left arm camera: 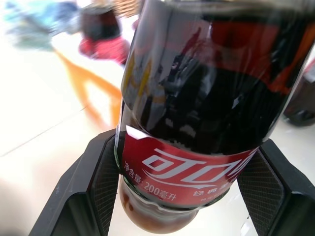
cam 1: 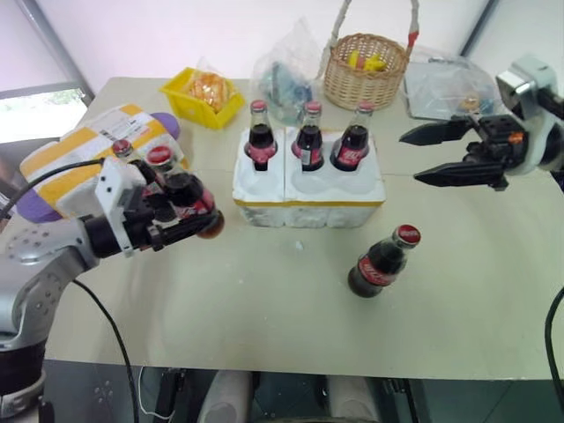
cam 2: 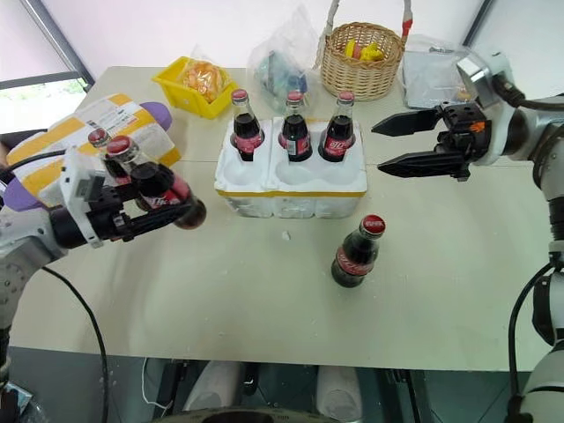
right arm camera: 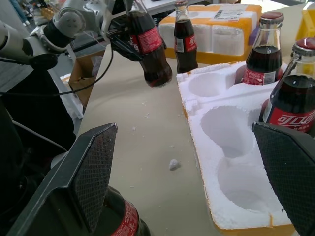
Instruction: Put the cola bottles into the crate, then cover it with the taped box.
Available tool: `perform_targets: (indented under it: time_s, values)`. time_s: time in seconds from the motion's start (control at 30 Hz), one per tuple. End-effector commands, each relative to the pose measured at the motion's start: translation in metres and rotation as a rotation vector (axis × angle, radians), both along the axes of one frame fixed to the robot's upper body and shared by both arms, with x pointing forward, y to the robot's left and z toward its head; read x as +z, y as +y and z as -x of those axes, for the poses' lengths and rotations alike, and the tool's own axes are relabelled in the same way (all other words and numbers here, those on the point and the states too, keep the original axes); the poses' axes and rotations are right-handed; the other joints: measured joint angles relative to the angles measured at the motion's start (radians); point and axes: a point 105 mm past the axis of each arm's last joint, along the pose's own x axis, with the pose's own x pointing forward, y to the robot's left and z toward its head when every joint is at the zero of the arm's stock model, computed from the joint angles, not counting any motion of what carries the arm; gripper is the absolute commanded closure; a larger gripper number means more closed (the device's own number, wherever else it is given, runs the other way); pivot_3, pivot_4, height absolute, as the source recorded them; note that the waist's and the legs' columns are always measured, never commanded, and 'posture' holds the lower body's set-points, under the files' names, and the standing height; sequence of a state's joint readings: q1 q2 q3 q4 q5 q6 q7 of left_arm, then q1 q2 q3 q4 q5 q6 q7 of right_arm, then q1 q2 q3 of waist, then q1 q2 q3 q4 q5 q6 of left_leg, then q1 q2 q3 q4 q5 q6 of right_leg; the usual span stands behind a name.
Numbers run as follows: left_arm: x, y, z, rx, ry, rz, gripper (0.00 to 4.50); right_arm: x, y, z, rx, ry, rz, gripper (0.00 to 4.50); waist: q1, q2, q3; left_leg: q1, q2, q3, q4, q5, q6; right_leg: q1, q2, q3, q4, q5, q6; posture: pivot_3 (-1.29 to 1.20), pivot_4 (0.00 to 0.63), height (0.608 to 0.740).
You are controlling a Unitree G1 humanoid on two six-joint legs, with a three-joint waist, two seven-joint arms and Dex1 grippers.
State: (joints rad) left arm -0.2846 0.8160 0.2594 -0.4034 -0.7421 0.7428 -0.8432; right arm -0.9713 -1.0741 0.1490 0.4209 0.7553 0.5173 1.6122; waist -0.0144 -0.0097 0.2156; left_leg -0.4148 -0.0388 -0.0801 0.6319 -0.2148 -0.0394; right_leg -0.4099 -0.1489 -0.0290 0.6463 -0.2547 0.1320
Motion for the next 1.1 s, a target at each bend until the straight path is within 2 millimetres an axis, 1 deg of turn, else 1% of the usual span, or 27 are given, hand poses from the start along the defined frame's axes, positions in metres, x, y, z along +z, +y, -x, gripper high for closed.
perform_targets:
  time_s: [0.03, 0.17, 0.33, 0.4, 0.47, 0.57, 0.8, 0.97, 1.1]
  values:
    - [0.033, -0.017, -0.001, -0.079, -0.094, 0.028, 1.71, 0.012, 0.001, 0.006, 0.016, -0.062, -0.014, 0.00, 0.000, 0.000, 0.000, 0.000, 0.000, 0.000, 0.000, 0.000, 0.000, 0.000, 0.000, 0.000, 0.000, 0.000, 0.000, 0.00, 0.150, 0.737]
    - [0.057, -0.028, -0.016, -0.087, -0.133, 0.069, 1.71, 0.011, 0.000, 0.006, 0.012, -0.062, -0.021, 0.00, 0.000, 0.000, 0.000, -0.001, 0.000, -0.001, 0.001, 0.000, 0.000, 0.000, 0.000, 0.000, 0.000, 0.001, 0.001, 0.00, 0.150, 0.737]
    - [0.072, -0.037, -0.033, -0.067, -0.159, 0.090, 1.71, 0.010, -0.001, 0.006, 0.000, -0.063, -0.032, 0.00, 0.001, -0.001, 0.000, -0.001, 0.000, -0.001, 0.001, 0.002, -0.003, 0.001, 0.000, 0.000, 0.000, 0.001, 0.002, 0.00, 0.150, 0.737]
    - [0.075, -0.041, -0.031, -0.099, -0.158, 0.091, 1.71, 0.008, -0.002, 0.006, -0.007, -0.066, -0.037, 0.00, 0.003, -0.001, 0.001, -0.001, -0.001, -0.001, 0.001, 0.003, -0.004, 0.001, 0.000, 0.000, 0.000, 0.002, 0.003, 0.00, 0.150, 0.737]
    - [0.078, -0.040, -0.027, -0.124, -0.167, 0.098, 1.71, 0.008, -0.003, 0.006, -0.014, -0.066, -0.045, 0.00, 0.001, -0.001, 0.001, -0.001, -0.001, -0.001, 0.001, 0.003, -0.005, 0.001, 0.000, 0.000, 0.000, 0.002, 0.003, 0.00, 0.150, 0.737]
    - [0.076, -0.034, -0.023, -0.124, -0.150, 0.100, 1.71, 0.008, -0.005, 0.006, -0.025, -0.069, -0.048, 0.00, -0.005, -0.001, 0.001, -0.001, -0.001, -0.001, 0.001, 0.003, -0.005, 0.000, 0.000, 0.000, 0.000, 0.002, 0.003, 0.00, 0.150, 0.737]
    - [0.062, -0.021, -0.012, -0.093, -0.111, 0.078, 1.71, 0.009, -0.008, 0.003, -0.048, -0.075, -0.057, 0.00, -0.004, -0.002, 0.001, -0.001, 0.000, -0.001, 0.000, 0.003, -0.004, -0.001, 0.000, 0.000, 0.000, 0.002, 0.003, 0.00, 0.150, 0.737]
    - [0.052, -0.019, -0.007, -0.080, -0.086, 0.057, 1.71, 0.011, -0.007, -0.002, -0.057, -0.082, -0.055, 0.00, -0.001, -0.002, 0.001, -0.002, 0.000, -0.001, 0.001, 0.003, -0.005, -0.001, 0.000, 0.000, 0.000, 0.002, 0.003, 0.00, 0.150, 0.737]
    - [0.046, -0.021, -0.003, -0.098, -0.065, 0.050, 1.71, 0.009, -0.007, -0.001, -0.057, -0.072, -0.039, 0.00, 0.000, -0.002, 0.001, -0.002, 0.000, -0.002, 0.001, 0.003, -0.005, -0.001, 0.000, 0.000, 0.000, 0.002, 0.003, 0.00, 0.150, 0.737]
